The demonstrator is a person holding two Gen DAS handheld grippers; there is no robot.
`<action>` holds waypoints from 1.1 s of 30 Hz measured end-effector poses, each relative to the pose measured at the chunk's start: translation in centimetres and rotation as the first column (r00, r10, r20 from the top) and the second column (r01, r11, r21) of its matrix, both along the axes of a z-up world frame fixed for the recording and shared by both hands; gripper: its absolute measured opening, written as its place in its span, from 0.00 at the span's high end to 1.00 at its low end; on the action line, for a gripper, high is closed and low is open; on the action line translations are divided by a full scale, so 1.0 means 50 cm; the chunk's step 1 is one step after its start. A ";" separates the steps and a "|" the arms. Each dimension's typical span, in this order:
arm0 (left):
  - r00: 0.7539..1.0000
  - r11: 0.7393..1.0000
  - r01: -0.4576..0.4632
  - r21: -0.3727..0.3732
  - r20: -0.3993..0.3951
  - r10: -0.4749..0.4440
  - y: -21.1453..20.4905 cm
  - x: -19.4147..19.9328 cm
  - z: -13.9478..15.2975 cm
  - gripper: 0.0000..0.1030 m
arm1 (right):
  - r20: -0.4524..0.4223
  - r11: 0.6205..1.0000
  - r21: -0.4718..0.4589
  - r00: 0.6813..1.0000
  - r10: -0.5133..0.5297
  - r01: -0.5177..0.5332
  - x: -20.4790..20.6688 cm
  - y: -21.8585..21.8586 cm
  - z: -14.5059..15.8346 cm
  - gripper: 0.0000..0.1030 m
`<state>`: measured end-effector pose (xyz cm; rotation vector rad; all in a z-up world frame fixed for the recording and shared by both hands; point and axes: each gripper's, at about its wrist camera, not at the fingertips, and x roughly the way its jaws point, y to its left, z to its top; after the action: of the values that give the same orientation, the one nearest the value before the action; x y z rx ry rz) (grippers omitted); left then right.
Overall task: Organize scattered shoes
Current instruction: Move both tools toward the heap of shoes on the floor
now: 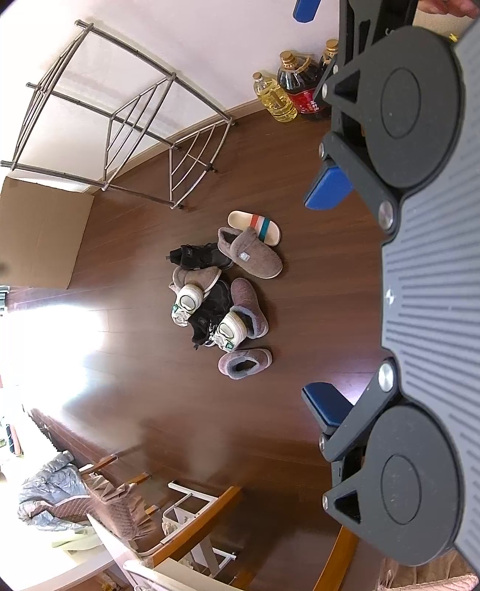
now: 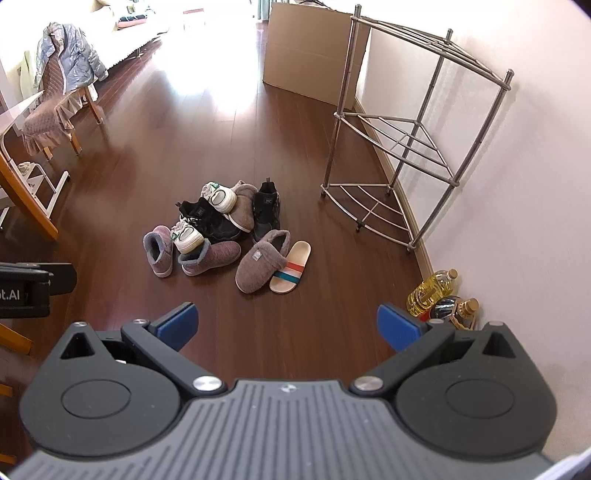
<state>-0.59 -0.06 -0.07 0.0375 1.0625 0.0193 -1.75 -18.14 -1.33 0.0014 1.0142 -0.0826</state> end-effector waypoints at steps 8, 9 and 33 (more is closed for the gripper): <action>0.999 1.000 -0.001 0.004 -0.032 0.001 0.008 0.004 -0.003 0.02 | 0.012 1.000 0.007 1.000 0.011 -0.011 0.001 0.018 0.001 0.01; 0.999 1.000 -0.001 0.007 -0.038 0.001 0.012 0.004 -0.009 0.02 | 0.014 1.000 0.007 1.000 0.012 -0.013 0.001 0.020 0.001 0.01; 1.000 1.000 0.001 0.011 -0.029 -0.001 0.078 -0.024 -0.013 0.02 | 0.014 0.999 0.002 0.999 0.045 -0.045 -0.016 0.041 -0.024 0.01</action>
<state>-1.80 3.82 -0.73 0.0485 1.0918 0.0240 -2.53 -16.08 -2.51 -0.0189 0.9995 -0.0405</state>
